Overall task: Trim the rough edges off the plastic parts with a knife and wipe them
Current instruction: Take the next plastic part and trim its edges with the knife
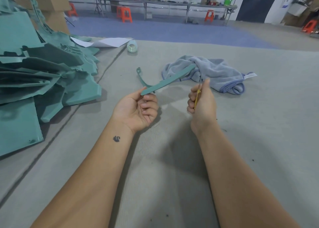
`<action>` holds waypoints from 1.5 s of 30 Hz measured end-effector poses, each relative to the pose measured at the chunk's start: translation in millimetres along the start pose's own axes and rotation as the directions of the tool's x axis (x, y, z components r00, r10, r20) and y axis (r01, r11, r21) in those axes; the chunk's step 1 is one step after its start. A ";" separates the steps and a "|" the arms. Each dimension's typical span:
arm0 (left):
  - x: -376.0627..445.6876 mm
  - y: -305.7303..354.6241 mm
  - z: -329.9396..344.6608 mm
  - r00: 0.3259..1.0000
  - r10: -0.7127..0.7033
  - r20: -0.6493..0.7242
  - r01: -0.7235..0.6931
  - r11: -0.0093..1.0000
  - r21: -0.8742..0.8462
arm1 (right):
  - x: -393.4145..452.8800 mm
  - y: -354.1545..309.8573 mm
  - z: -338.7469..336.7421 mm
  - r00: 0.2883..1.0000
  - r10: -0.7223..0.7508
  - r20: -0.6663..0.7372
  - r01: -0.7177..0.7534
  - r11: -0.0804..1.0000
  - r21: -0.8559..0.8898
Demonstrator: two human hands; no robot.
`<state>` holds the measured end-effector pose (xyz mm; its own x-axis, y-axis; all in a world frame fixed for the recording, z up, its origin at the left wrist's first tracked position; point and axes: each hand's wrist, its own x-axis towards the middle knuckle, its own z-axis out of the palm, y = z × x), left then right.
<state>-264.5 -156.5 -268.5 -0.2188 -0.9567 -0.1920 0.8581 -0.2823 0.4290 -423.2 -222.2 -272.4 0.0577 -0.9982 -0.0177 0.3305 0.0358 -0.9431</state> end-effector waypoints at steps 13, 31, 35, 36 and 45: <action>6.3 -20.3 12.3 0.981 -0.014 -0.192 0.065 0.962 0.266 | -9.8 -7.9 4.1 0.951 -0.304 0.053 0.309 0.942 -0.133; 3.0 -0.8 3.1 0.921 0.246 -0.303 -0.070 0.869 0.491 | -12.8 -1.2 -2.0 0.797 -0.103 0.595 0.503 0.659 -0.559; 10.2 -12.3 3.5 0.858 0.421 -0.295 -0.090 0.688 0.720 | -14.1 -2.7 1.6 0.895 -0.191 0.403 0.366 0.829 -0.422; 11.3 -13.2 3.3 0.849 0.448 -0.281 -0.117 0.678 0.726 | -14.5 -4.4 3.1 0.906 -0.191 0.378 0.354 0.831 -0.430; 9.0 -1.7 2.2 0.827 0.469 -0.310 -0.358 0.864 0.354 | -9.8 1.7 3.9 0.963 -0.022 0.268 0.169 0.824 -0.540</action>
<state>-269.0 -164.8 -269.0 0.3659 -0.9015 -0.2312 0.6556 0.0734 0.7515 -419.5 -212.1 -272.5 0.3006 -0.9493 0.0924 -0.2267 -0.1652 -0.9598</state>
